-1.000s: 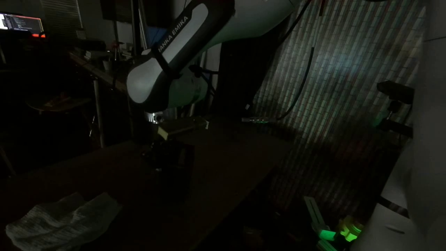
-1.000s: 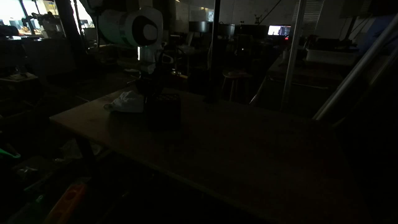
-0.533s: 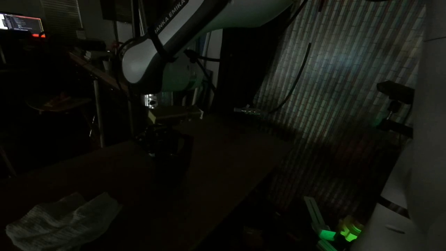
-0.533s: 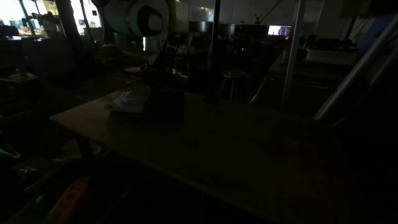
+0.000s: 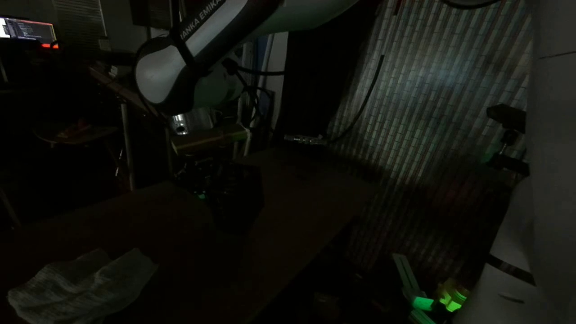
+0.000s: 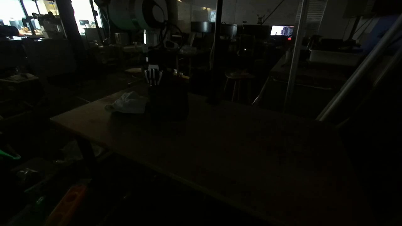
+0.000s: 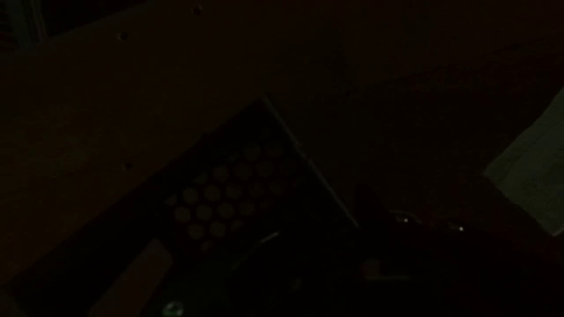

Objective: Put the towel in the box then remove the towel and fold it.

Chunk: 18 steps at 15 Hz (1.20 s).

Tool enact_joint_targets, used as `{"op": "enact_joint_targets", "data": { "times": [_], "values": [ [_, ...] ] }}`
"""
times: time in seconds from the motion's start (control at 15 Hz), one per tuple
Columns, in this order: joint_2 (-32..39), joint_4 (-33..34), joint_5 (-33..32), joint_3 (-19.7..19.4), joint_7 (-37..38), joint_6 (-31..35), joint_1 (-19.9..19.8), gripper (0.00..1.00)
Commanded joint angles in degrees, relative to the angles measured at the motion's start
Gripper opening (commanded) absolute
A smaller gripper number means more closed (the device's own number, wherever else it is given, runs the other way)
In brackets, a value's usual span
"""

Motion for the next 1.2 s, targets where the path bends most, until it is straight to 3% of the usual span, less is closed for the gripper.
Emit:
{"op": "enact_joint_targets", "data": {
  "times": [0.0,0.6,1.13],
  "values": [
    [2.7,5.5,1.1,-0.3,1.7,-2.3,1.3,0.05],
    [2.0,5.1,0.3,-2.5,8.5,0.7,1.9,0.05],
    [2.9,4.6,3.9,-3.9,12.9,5.9,-0.7,0.05]
  ]
}}
